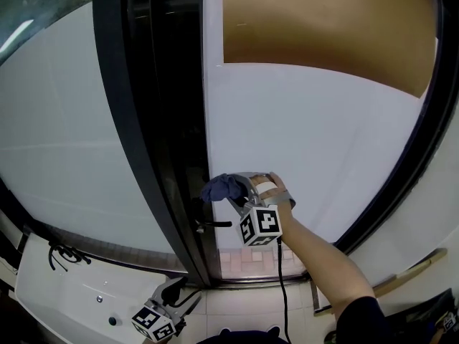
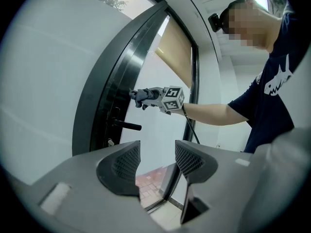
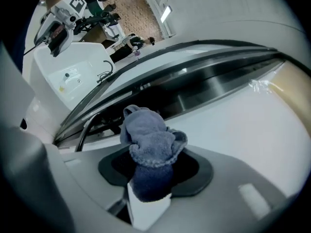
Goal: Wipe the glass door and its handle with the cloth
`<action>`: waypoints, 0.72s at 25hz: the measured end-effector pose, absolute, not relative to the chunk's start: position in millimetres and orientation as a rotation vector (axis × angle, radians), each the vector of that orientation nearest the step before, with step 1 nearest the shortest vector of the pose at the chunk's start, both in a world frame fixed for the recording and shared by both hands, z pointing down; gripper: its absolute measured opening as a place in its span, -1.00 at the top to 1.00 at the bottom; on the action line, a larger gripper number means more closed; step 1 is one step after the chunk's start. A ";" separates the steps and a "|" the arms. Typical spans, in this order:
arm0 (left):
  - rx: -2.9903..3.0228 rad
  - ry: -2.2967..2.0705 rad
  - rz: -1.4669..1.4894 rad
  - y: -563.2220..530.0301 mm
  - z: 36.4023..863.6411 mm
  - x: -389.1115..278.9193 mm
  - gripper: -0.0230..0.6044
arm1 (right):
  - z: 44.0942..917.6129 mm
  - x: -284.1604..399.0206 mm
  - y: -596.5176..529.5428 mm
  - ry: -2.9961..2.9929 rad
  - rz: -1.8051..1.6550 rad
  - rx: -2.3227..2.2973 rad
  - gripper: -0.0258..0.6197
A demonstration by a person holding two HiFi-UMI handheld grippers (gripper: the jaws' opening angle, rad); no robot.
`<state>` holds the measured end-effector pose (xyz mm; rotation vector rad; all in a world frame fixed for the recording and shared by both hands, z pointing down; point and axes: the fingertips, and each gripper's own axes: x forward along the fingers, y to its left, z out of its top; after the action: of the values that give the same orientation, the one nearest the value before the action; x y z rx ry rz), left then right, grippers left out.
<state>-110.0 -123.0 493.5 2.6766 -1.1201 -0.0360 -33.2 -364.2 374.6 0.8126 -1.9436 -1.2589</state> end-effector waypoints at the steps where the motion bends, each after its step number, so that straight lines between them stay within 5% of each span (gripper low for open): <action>1: 2.667 -1.129 -0.029 -122.7 493.7 -112.3 0.22 | 375.2 -24.2 -364.8 -1.946 -1.247 0.826 0.34; 18: 2.743 -1.019 -0.001 -148.0 478.9 -78.6 0.22 | 392.7 240.1 -372.8 -1.696 -0.946 1.123 0.34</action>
<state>-78.6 -148.0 478.9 2.7429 -1.0186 -0.0007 240.1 -372.8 392.7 1.1227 -1.6955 -0.9455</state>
